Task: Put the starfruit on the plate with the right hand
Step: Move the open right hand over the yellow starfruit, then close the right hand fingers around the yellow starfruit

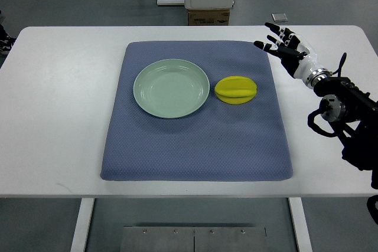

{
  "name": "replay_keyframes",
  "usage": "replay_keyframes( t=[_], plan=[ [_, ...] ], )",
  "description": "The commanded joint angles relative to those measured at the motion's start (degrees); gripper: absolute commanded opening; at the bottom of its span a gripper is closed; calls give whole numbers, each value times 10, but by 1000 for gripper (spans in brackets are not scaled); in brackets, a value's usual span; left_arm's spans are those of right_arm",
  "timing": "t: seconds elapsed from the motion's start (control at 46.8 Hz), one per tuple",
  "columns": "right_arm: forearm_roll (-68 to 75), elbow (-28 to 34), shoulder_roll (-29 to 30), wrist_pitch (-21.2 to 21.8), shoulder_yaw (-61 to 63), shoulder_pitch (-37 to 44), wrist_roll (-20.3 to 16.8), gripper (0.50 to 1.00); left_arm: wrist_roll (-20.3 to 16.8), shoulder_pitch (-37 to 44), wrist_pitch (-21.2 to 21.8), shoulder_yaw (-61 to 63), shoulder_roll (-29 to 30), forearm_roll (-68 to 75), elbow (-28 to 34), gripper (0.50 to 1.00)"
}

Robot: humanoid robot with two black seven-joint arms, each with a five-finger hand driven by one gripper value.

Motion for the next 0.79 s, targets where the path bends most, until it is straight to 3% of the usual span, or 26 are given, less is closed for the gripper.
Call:
replay_keyframes(
  t=[0.0,0.214,0.47,0.77],
  plan=[
    [-1,18,-15,8,-27,-3,10,1000,0,0,0,0,0,0,0,1000],
    [-7,70,-36,8,-113,-5,42,1000,0,0,0,0,0,0,0,1000],
    [-52,74,-31,6,-172,-6,75,1000,0,0,-1,0,0,0,0,1000],
    [-60,71,-25,-9,-184,-7,80,998,0,0,0,0,0,0,0,1000]
  ],
)
